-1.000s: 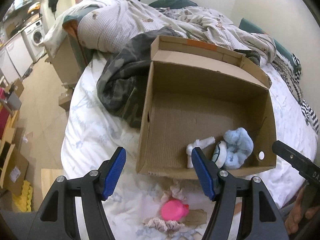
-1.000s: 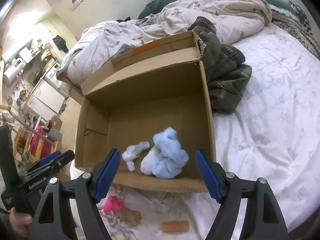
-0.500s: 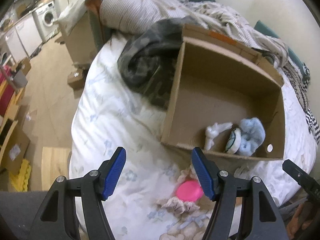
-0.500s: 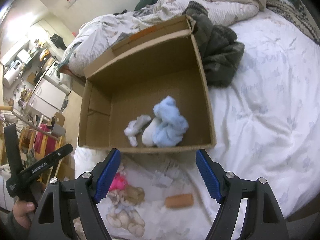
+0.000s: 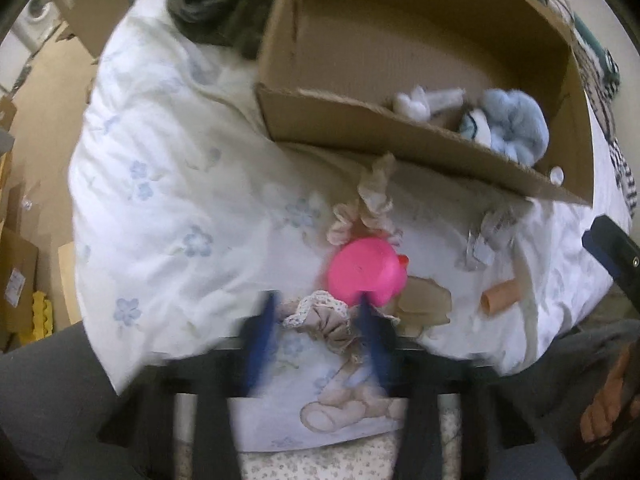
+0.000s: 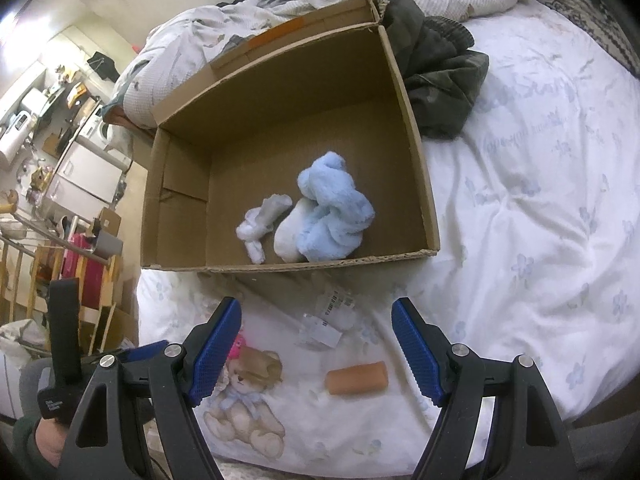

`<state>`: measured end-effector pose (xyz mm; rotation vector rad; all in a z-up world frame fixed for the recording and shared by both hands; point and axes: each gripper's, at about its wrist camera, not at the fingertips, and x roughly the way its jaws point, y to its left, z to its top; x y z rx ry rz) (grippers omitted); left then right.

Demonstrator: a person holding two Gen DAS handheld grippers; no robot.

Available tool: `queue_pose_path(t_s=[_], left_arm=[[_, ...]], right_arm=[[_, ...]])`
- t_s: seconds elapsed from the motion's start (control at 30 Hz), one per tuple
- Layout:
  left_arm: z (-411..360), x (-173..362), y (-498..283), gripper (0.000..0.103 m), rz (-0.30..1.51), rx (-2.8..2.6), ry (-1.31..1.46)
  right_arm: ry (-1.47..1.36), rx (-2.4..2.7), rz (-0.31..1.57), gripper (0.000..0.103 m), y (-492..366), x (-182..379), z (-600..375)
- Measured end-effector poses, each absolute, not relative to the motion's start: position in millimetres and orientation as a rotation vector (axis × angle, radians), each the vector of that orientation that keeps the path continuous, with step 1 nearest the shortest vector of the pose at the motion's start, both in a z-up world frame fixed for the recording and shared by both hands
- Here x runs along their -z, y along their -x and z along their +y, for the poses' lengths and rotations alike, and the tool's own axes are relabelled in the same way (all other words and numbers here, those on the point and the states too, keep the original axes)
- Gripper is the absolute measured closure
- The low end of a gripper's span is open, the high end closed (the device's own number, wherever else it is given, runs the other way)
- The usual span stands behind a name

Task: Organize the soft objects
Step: 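Grasp the lace scrunchie with the left tool while the right tool grasps the tan cylinder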

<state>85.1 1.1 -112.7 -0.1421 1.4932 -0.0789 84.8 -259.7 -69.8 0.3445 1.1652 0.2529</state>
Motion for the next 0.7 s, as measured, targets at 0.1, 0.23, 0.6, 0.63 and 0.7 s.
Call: queue_pose_path(t_s=[0.1, 0.23, 0.6, 0.63, 0.7], left_arm=[[2.1, 107.8, -85.3, 0.090, 1.486, 0.081, 0.163], [5.0, 86.0, -85.6, 0.091, 1.435, 0.109, 0.182], [-3.3, 39.3, -89.3, 0.091, 1.228, 0.078, 0.058], [-3.3, 41.4, -89.3, 0.091, 1.234, 0.077, 0.061], [-1.7, 43.8, -91.3, 0.091, 1.241, 0.073, 0.068]], right_arm=[[-0.342, -0.250, 1.171, 0.021, -85.9, 71.5, -258.7], [-0.345, -0.250, 1.185, 0.021, -86.7, 73.9, -259.6], [-0.274, -0.268, 1.487, 0.042, -88.7, 131.3, -242.7], [-0.253, -0.264, 1.497, 0.042, -88.1, 134.7, -240.0], [-0.210, -0.250, 1.525, 0.042, -88.5, 143.5, -235.0]])
